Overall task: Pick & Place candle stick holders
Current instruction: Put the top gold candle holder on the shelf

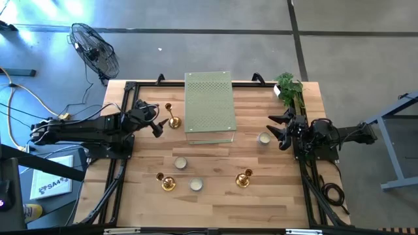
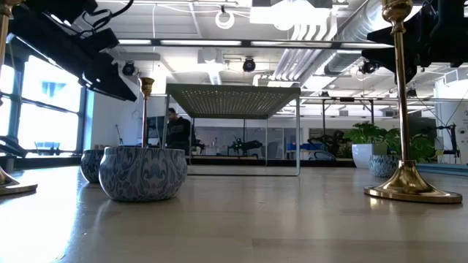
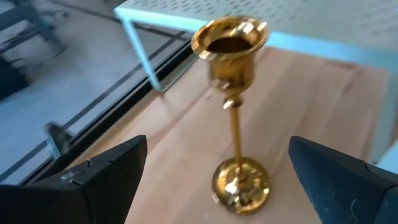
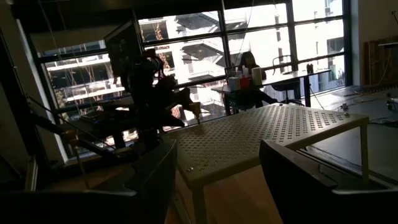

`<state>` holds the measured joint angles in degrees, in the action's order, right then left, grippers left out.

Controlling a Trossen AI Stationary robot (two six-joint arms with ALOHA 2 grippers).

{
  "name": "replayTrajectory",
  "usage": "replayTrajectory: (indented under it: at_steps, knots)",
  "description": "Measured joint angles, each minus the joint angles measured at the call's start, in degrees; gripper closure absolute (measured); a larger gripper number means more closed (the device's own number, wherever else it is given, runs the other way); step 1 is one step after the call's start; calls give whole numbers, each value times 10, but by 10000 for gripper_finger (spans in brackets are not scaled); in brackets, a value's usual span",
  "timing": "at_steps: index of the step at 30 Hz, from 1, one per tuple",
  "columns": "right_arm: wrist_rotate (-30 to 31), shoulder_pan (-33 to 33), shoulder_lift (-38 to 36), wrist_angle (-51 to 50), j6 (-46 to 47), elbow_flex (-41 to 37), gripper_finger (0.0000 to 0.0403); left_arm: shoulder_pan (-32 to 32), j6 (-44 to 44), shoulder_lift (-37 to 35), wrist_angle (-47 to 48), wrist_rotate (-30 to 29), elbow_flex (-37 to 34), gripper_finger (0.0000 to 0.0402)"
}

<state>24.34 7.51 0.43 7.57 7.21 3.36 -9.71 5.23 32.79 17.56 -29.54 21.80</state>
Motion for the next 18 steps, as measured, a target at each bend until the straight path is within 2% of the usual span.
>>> replayTrajectory:
  at_steps: [5, 13, 18]
  knots:
    - [-28, 0, 0, 0, -12, 0, 178, -47, -21, 2, -30, 77, 0, 16]
    - [-29, 0, 0, 0, -12, 0, 179, -96, -51, 37, -83, 200, 0, 16]
    - [-29, 0, 0, -15, -12, 0, 179, -94, -79, 78, -126, 230, 0, 16]
